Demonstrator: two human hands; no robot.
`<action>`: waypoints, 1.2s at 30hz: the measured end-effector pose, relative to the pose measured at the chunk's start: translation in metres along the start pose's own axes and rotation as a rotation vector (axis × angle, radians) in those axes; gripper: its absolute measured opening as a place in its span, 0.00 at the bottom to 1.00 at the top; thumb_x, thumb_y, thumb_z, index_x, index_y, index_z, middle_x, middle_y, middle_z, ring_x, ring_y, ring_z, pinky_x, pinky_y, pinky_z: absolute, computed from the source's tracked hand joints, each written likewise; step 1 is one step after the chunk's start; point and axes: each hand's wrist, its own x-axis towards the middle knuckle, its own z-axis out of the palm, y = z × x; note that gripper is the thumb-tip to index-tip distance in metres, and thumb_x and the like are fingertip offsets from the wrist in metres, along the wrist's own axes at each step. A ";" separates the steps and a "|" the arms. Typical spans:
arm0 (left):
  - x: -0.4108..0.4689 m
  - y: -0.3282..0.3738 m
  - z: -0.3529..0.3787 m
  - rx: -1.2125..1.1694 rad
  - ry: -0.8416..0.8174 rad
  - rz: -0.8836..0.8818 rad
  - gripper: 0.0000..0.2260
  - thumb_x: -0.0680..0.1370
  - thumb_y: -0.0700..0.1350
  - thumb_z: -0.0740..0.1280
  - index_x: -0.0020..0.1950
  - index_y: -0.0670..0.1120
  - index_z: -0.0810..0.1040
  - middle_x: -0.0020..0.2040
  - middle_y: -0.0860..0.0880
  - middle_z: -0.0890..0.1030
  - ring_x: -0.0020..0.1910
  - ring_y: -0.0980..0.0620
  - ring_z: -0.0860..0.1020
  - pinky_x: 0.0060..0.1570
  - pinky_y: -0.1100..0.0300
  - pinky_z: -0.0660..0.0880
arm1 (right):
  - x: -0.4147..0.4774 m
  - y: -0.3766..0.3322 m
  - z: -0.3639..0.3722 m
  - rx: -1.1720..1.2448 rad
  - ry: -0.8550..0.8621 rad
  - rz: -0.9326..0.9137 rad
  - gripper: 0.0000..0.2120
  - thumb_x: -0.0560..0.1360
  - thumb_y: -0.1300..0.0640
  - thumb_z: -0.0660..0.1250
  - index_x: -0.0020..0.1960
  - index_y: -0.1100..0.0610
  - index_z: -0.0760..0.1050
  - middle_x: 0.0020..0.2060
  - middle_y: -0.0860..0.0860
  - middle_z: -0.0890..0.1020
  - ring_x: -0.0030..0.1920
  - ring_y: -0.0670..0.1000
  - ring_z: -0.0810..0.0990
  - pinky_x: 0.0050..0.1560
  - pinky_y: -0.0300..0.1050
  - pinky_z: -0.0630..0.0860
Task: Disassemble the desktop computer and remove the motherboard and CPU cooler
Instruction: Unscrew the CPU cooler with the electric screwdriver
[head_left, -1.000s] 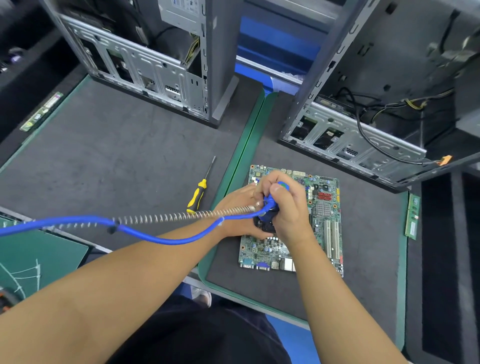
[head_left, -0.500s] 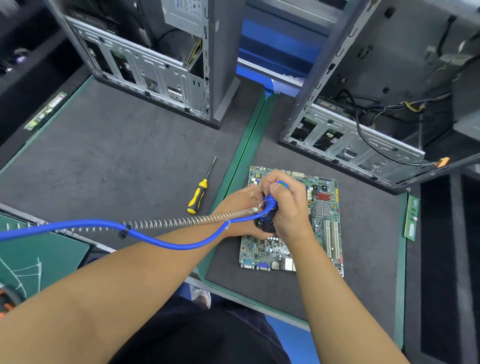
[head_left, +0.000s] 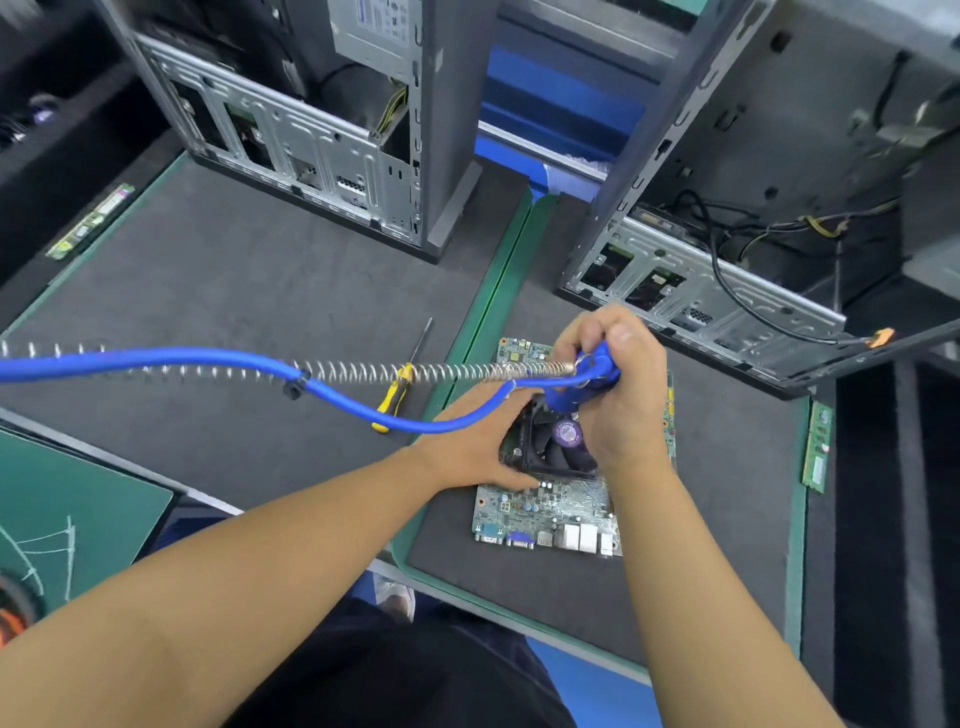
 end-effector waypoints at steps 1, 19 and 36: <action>-0.002 -0.002 0.002 -0.002 0.019 0.013 0.50 0.62 0.71 0.72 0.76 0.48 0.60 0.74 0.51 0.65 0.73 0.49 0.65 0.71 0.53 0.65 | 0.004 -0.002 -0.001 -0.002 0.024 0.014 0.11 0.74 0.51 0.58 0.36 0.52 0.71 0.31 0.51 0.75 0.27 0.52 0.69 0.26 0.41 0.66; -0.002 -0.005 0.007 -0.040 0.160 -0.046 0.45 0.58 0.72 0.72 0.70 0.53 0.69 0.70 0.61 0.60 0.72 0.56 0.58 0.65 0.43 0.64 | 0.014 0.032 0.007 -0.065 0.069 0.105 0.11 0.74 0.51 0.59 0.35 0.52 0.73 0.34 0.54 0.76 0.29 0.54 0.70 0.31 0.45 0.68; 0.002 0.002 0.011 0.038 0.138 -0.094 0.46 0.56 0.75 0.71 0.68 0.56 0.64 0.69 0.58 0.61 0.71 0.50 0.59 0.68 0.40 0.60 | 0.014 0.026 0.011 -0.033 0.070 0.125 0.12 0.75 0.50 0.59 0.36 0.55 0.71 0.33 0.54 0.75 0.27 0.54 0.70 0.27 0.47 0.64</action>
